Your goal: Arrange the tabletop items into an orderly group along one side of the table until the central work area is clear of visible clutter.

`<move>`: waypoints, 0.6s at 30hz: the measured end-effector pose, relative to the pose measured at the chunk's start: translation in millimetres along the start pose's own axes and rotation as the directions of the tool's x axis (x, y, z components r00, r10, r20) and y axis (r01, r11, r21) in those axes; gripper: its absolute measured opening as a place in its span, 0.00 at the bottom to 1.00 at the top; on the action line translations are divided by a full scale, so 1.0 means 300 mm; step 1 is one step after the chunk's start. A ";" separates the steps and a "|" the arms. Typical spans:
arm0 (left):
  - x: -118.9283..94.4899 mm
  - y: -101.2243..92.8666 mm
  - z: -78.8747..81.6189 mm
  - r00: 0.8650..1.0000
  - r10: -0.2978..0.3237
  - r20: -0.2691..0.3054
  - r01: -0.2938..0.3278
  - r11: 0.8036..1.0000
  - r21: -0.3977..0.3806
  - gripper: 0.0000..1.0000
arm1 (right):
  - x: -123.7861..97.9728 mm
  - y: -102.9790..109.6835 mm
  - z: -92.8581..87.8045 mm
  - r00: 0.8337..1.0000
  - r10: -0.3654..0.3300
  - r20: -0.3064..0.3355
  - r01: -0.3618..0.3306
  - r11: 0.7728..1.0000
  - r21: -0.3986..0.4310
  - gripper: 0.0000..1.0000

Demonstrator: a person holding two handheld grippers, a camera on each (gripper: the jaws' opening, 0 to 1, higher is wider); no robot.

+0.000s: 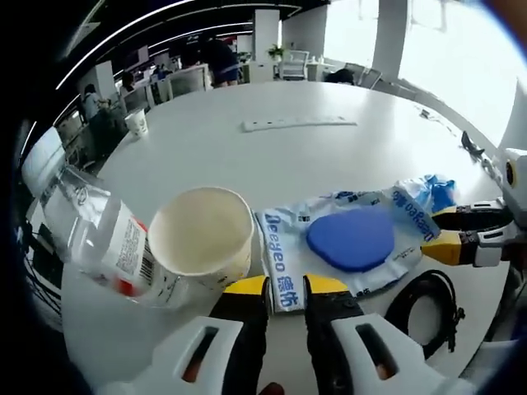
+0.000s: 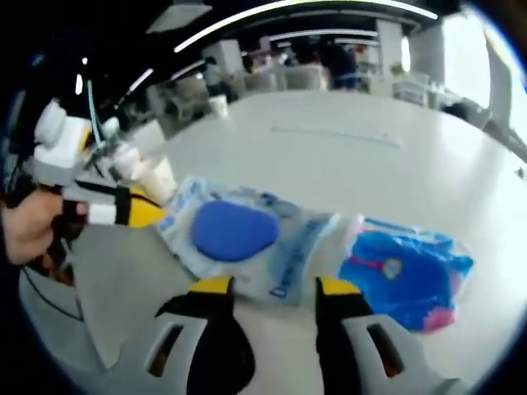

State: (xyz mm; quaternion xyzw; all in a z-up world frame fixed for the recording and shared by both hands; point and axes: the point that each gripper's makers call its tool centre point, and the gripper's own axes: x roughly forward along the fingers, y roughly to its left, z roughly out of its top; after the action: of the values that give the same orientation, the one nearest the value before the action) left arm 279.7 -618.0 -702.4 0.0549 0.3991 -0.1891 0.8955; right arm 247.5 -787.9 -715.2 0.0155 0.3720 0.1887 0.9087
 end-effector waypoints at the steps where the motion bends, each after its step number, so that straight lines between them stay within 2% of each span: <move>1: -0.006 -0.004 -0.004 1.000 -0.001 0.000 0.001 1.000 0.001 0.18 | -0.004 0.007 0.002 1.000 0.004 0.006 -0.004 1.000 -0.003 0.36; 4: -0.024 -0.016 -0.015 1.000 -0.009 0.009 0.009 1.000 -0.005 0.20 | -0.015 0.018 0.003 1.000 0.006 0.016 -0.006 1.000 -0.002 0.37; 7: -0.037 -0.038 -0.033 0.999 -0.044 0.019 0.044 0.999 -0.018 0.25 | -0.033 0.028 -0.001 1.000 0.006 0.027 -0.006 1.000 0.000 0.39; 12: -0.057 -0.066 -0.081 0.995 -0.093 0.028 0.095 0.992 -0.087 0.52 | -0.057 0.041 -0.012 0.999 0.018 0.051 -0.020 0.999 0.039 0.56; 15: -0.070 -0.065 -0.108 0.995 -0.096 0.021 0.098 0.991 -0.087 0.61 | -0.078 0.049 -0.007 0.996 0.025 0.080 -0.028 0.999 0.040 0.62; 17: -0.089 -0.058 -0.110 0.995 -0.089 0.037 0.092 0.992 -0.083 0.66 | -0.092 0.058 -0.001 0.995 0.032 0.099 -0.035 0.999 0.035 0.65; 18: -0.098 -0.055 -0.105 0.995 -0.086 0.053 0.091 0.991 -0.094 0.72 | -0.098 0.060 0.001 0.994 0.034 0.108 -0.036 0.999 0.025 0.66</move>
State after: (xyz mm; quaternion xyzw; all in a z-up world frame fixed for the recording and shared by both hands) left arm 233.7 -616.7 -701.2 -0.0106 0.3879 -0.2105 0.8973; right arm 222.4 -781.7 -692.1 0.0441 0.3248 0.1985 0.9237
